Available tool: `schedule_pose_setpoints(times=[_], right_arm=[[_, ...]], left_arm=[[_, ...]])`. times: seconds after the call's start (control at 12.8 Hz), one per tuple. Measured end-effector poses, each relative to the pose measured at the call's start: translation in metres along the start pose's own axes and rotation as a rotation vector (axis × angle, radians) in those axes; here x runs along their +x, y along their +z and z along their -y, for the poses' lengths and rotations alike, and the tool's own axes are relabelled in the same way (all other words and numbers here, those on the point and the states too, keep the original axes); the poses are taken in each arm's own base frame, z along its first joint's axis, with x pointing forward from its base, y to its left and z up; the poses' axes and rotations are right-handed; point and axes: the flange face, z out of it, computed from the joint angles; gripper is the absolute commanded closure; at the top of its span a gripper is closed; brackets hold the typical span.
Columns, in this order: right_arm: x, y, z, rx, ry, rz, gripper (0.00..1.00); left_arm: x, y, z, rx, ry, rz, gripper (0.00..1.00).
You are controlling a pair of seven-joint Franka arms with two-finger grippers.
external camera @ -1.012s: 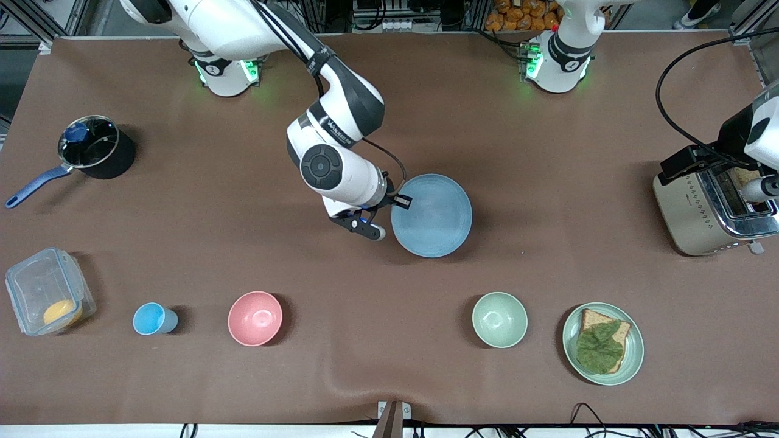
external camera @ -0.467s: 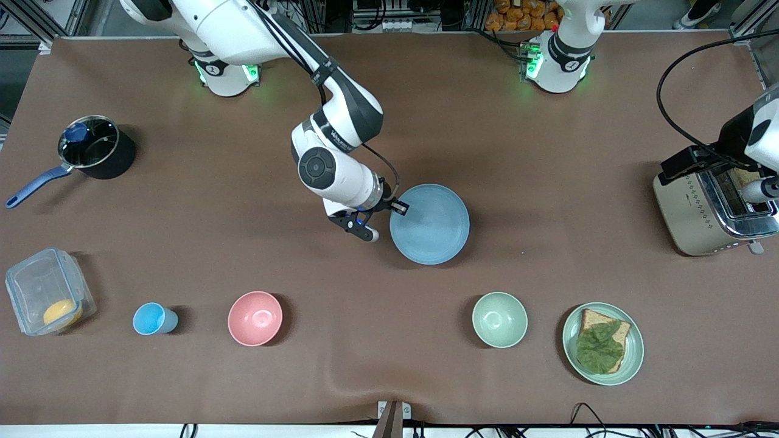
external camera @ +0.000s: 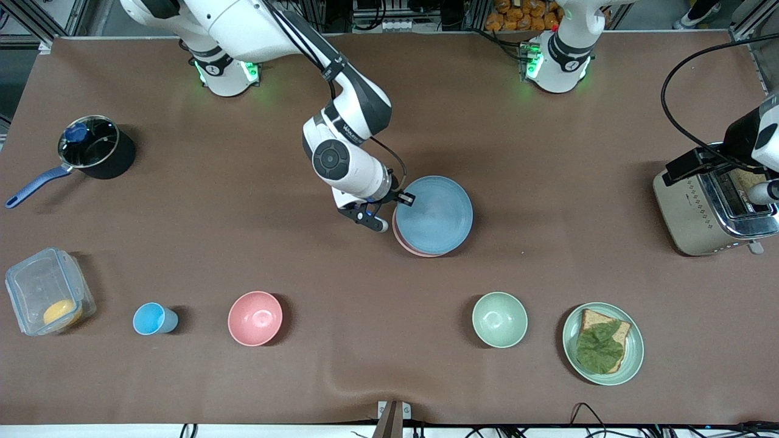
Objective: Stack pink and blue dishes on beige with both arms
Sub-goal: 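Lower the blue plate onto the pink plate with the right gripper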
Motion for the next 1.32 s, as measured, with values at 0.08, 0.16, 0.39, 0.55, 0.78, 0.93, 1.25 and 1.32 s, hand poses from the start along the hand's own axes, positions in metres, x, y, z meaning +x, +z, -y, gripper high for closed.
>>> schedule_pose_setpoints(times=[0.08, 0.16, 0.39, 0.55, 0.78, 0.93, 1.25, 1.32], right_arm=[[0.000, 0.003, -0.002, 0.000, 0.001, -0.003, 1.00], [0.000, 0.004, -0.002, -0.001, 0.000, -0.003, 1.00], [-0.003, 0.007, -0.003, -0.004, -0.005, -0.003, 1.00], [-0.005, 0.010, -0.004, -0.008, -0.007, -0.003, 1.00], [-0.006, 0.013, -0.005, -0.011, -0.008, -0.003, 1.00], [-0.009, 0.015, -0.005, -0.010, -0.012, -0.006, 1.00], [-0.012, 0.020, -0.004, -0.003, -0.018, -0.012, 1.00], [-0.014, 0.023, -0.005, -0.005, -0.020, -0.013, 1.00]], left_arm=[[0.000, 0.002, 0.000, 0.001, 0.000, 0.003, 0.00], [0.000, 0.002, 0.000, 0.001, 0.000, 0.005, 0.00], [0.000, 0.003, 0.000, 0.001, 0.010, 0.006, 0.00], [0.000, 0.003, 0.000, 0.001, 0.020, 0.005, 0.00], [0.000, 0.004, 0.000, 0.001, 0.020, 0.007, 0.00], [0.000, 0.004, 0.000, 0.002, 0.020, 0.008, 0.00], [0.000, 0.005, 0.000, 0.002, 0.020, 0.009, 0.00], [0.000, 0.005, 0.000, 0.001, 0.020, 0.007, 0.00]])
